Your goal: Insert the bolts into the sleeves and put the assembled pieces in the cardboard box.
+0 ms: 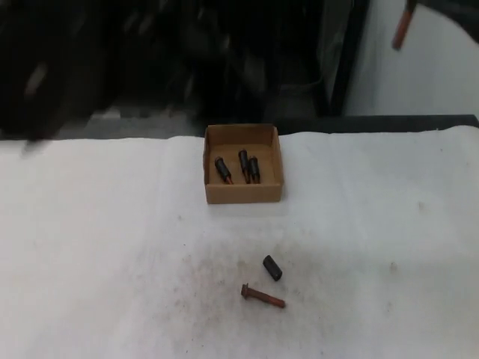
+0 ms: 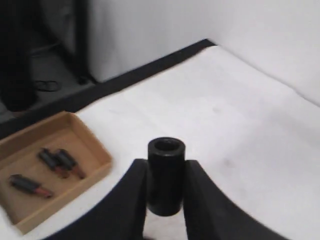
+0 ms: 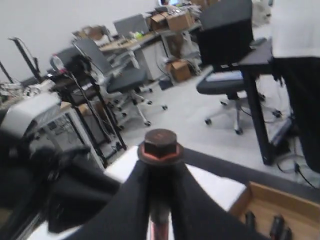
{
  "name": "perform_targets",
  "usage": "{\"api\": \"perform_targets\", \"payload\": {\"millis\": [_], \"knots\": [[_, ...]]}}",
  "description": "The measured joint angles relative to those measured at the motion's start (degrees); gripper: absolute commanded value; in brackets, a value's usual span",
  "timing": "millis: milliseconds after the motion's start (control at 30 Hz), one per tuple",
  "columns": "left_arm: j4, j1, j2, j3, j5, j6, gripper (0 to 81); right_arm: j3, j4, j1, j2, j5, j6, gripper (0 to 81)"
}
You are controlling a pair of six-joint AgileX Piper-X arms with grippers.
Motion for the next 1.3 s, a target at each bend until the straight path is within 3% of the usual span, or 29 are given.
{"api": "perform_targets", "payload": {"millis": [133,333,667,900,1300], "knots": [[-14.7,1.1,-7.9,13.3,14.4,-3.2,0.1,0.0,-5.3,2.7,3.1,-1.9,1.8,0.8],[-36.7,2.8,-10.4,23.1,22.2,-8.0,0.1,0.0,-11.7,8.9,6.6,-3.0,2.3,0.8],[-42.3,6.0,-10.5,23.7,23.7,-8.4,0.1,0.0,-21.1,19.7,10.0,-3.7,2.4,0.8],[-44.9,9.5,-10.5,23.7,23.7,-8.7,0.1,0.0,-21.3,20.4,10.0,-3.7,2.3,0.8],[-44.6,9.6,-10.5,23.7,28.2,-11.6,0.1,0.0,-16.1,21.3,10.0,-3.3,-3.2,0.8]]}}
